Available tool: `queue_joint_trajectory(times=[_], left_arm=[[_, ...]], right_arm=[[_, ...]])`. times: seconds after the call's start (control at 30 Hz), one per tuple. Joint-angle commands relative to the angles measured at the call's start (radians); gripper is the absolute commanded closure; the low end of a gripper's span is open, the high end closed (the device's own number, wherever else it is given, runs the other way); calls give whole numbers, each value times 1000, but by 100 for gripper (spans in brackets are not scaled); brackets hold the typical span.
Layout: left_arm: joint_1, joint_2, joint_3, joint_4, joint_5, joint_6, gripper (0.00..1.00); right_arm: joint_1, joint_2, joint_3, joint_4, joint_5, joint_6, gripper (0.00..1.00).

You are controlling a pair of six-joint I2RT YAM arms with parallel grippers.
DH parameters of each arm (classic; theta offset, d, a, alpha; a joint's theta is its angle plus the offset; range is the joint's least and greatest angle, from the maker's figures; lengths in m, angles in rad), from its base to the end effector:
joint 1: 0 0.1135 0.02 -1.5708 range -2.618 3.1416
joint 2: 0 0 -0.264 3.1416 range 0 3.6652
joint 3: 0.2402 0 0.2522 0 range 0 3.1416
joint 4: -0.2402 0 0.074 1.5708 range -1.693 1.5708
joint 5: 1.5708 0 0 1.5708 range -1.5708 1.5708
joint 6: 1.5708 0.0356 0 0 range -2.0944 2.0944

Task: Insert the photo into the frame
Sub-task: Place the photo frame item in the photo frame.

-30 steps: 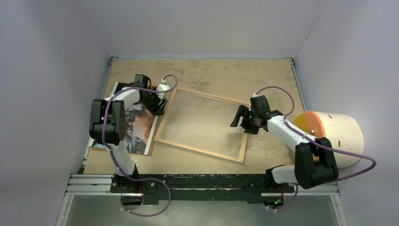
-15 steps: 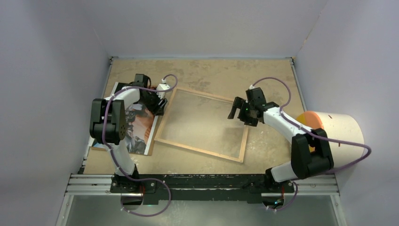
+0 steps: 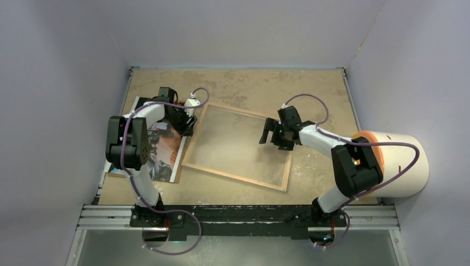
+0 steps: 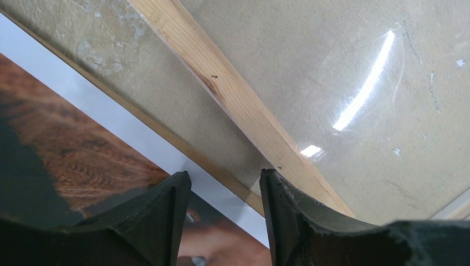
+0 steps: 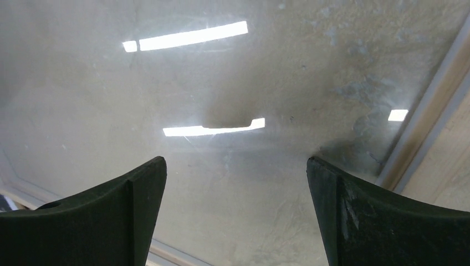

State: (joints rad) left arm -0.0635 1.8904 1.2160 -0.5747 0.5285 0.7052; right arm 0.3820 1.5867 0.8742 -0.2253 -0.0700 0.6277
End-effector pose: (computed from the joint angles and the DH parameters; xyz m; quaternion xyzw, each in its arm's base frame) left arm 0.3630 -0.0411 0.1587 0.3961 0.8676 -0.1959 0.2280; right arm 0.2900 0.1192 0.1744 0.1056 0.9439 0.1796 0.2562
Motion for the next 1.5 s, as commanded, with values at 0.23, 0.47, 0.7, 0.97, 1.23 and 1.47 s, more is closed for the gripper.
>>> queue_joint_trajectory(times=[0.23,0.47,0.7,0.97,1.23,1.47], left_arm=[[31,43,10,-321,210,75,32],[33,21,-47,-305,292,24,20],[-2,-40,-129,-114,206,-144,12],[-47,-10,-181,13,37,-212,34],[-70,30,-111,-2,-4,-179,59],[-106,105,29,-5,-97,-157,61]], right_arm=[[19,50,-74,149,-117,95,1],[24,-26,-15,51,-37,65,1],[26,-156,-27,-109,136,30,1],[24,-196,-63,-138,209,26,1],[8,97,347,-43,163,-233,1],[-16,428,701,-113,159,-378,1]])
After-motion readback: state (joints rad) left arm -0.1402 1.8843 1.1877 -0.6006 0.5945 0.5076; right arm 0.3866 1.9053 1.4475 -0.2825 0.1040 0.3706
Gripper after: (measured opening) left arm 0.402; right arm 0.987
